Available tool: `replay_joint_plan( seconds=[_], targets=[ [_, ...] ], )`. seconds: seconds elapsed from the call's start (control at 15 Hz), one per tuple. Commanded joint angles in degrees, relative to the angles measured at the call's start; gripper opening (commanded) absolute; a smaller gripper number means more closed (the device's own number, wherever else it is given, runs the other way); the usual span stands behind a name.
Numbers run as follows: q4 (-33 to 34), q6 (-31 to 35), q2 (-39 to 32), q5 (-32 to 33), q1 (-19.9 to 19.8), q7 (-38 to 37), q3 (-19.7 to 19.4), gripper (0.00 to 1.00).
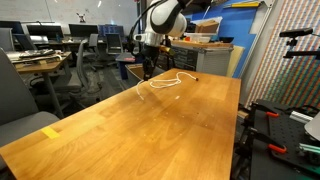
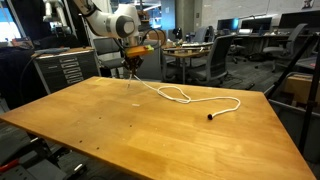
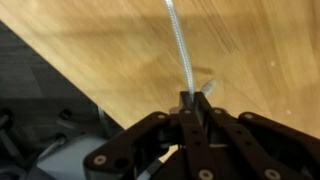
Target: Tie a knot using the rope
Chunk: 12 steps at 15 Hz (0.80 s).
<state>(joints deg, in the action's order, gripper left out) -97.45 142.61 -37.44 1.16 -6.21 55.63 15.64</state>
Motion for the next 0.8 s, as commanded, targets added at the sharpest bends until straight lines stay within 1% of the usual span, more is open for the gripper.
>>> replay_joint_plan(
  seconds=[0.0, 0.13, 0.33, 0.47, 0.67, 0.73],
  targets=[
    [-4.2, -2.6, 9.0, -11.2, -3.5, 7.7, 8.6, 0.09],
    [-4.4, -3.6, 13.3, -18.2, -3.3, 10.3, 11.2, 0.09],
    [-3.3, -4.4, 18.0, -27.9, -2.2, 12.5, 12.4, 0.09],
    [-2.5, -5.6, 20.3, -33.0, -0.9, 12.5, 11.4, 0.08],
    [-1.7, -4.4, 23.4, -40.2, 0.3, 13.1, 9.5, 0.1],
    [-1.0, -4.8, 24.4, -42.7, 0.5, 13.2, 8.7, 0.09]
  ],
)
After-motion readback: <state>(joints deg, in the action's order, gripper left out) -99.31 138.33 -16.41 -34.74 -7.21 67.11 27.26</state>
